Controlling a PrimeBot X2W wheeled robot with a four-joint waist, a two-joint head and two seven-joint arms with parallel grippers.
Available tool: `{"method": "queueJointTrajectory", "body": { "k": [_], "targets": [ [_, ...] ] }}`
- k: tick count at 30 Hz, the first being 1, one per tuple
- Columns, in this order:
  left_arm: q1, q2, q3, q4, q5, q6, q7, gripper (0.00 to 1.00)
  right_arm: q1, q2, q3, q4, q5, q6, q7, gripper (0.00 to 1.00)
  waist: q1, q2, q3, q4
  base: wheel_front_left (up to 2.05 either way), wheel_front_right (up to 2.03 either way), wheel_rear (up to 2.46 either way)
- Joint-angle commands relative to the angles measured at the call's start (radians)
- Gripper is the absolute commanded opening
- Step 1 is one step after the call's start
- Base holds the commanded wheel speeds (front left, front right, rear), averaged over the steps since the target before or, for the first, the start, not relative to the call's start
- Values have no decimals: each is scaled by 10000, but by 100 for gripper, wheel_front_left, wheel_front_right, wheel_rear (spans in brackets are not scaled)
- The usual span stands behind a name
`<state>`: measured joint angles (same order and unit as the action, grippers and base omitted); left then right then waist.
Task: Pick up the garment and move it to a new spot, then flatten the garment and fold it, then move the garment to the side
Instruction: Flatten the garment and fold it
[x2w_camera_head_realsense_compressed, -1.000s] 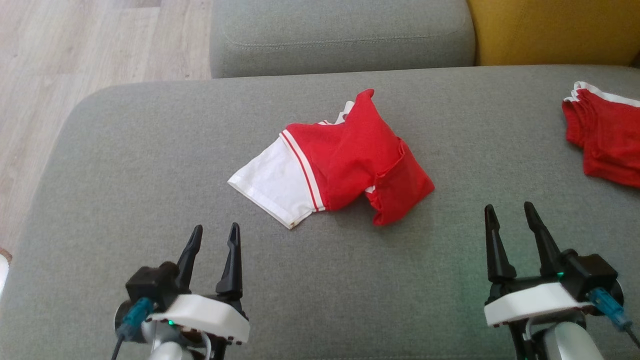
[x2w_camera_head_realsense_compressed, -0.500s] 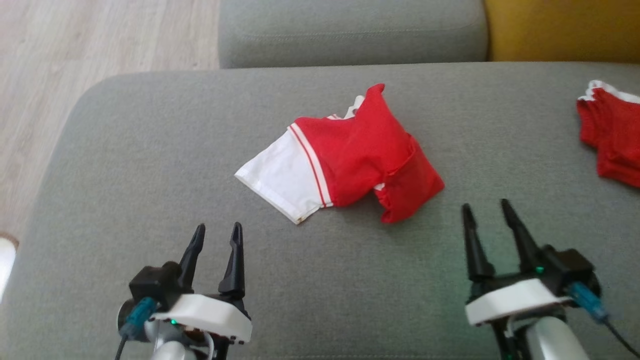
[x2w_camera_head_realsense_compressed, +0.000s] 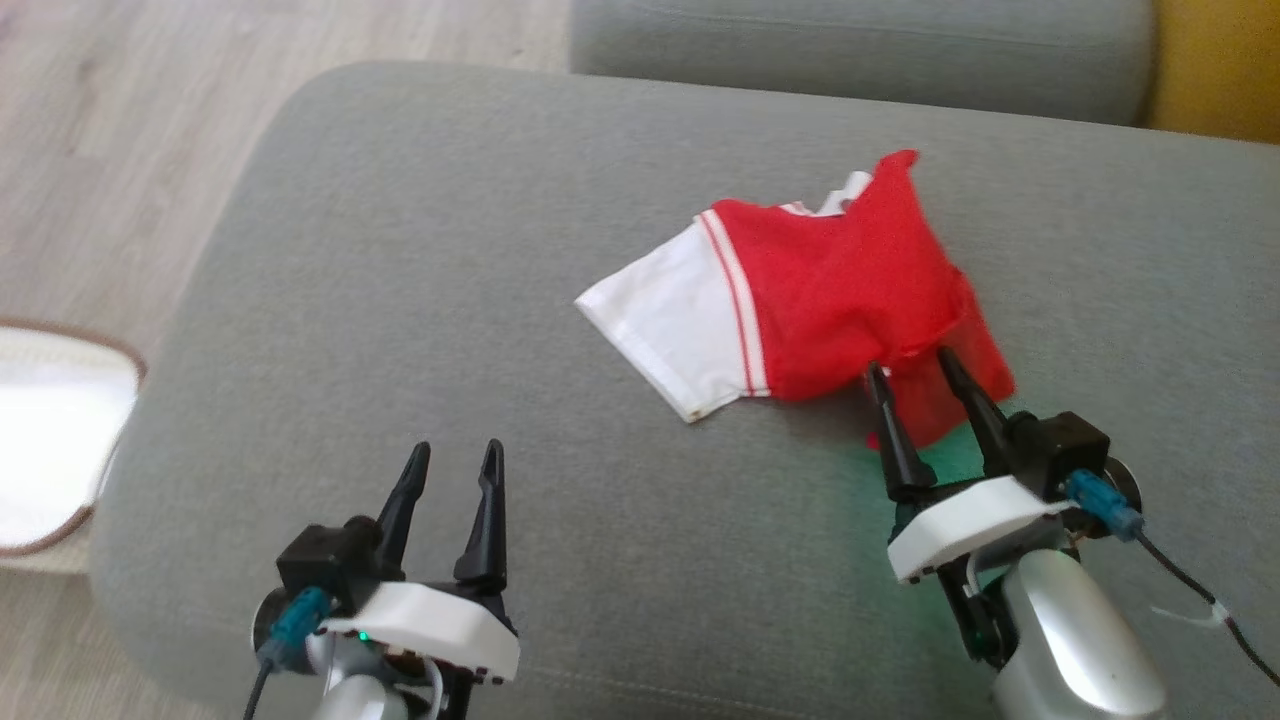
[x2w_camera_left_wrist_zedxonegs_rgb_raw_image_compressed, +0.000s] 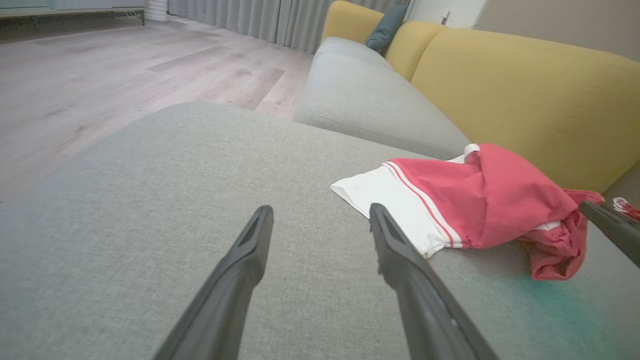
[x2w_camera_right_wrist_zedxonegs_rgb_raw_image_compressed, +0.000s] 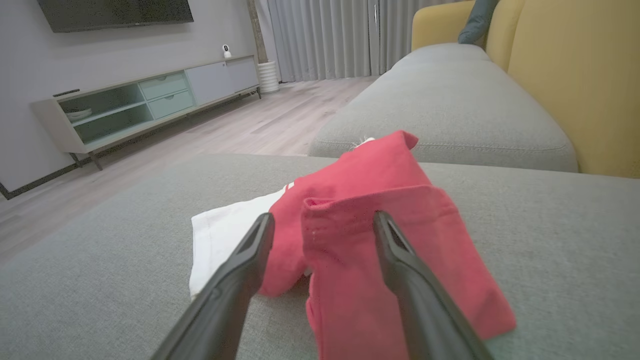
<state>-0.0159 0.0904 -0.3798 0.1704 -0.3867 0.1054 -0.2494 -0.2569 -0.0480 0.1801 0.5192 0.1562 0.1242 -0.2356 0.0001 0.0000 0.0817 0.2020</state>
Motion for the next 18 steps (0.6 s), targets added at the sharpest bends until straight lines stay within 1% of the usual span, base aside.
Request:
{"method": "queueJointTrajectory", "body": {
  "k": [1, 5, 6, 7, 8, 9, 10, 13, 18],
  "targets": [
    [-486, -18, 326, -256, 122, -20, -124, 100, -411, -22, 127, -168, -95, 65, -145, 100, -1, 0, 97, 235, 0, 0, 0],
    [-444, -70, 377, -226, 176, -84, -124, 100, -665, -22, -136, 390, -306, 65, -210, 100, -1, 0, 111, 427, 0, 0, 0],
    [-429, -81, 394, -222, 191, -95, -124, 100, -698, -22, -204, 453, -330, 65, -221, 69, -1, 0, 103, 447, 0, 0, 0],
    [-411, -91, 413, -220, 207, -101, -124, 100, -713, -22, -274, 494, -343, 65, -231, 45, -1, 0, 95, 453, 0, 0, 0],
    [-390, -100, 436, -221, 221, -104, -124, 100, -714, -22, -364, 530, -380, 65, -237, 31, -1, 0, 83, 444, 0, 0, 0],
    [-365, -108, 464, -226, 234, -104, -124, 100, -708, -22, -460, 544, -401, 65, -243, 6, -1, 0, 74, 421, 0, 0, 0],
    [-334, -114, 492, -224, 246, -104, -124, 100, -695, -22, -561, 541, -422, 65, -248, 0, -1, 0, 60, 384, 0, 0, 0],
    [-253, -133, 525, -198, 285, -129, -124, 100, -602, -22, -869, 354, -427, 65, -256, 0, -1, 0, -5, 206, 0, 0, 0],
    [-163, -165, 537, -189, 346, -183, -124, 100, -94, -22, -1484, -425, -531, 65, -259, 0, -1, 0, -129, -214, 0, 0, 0]
  ]
}}
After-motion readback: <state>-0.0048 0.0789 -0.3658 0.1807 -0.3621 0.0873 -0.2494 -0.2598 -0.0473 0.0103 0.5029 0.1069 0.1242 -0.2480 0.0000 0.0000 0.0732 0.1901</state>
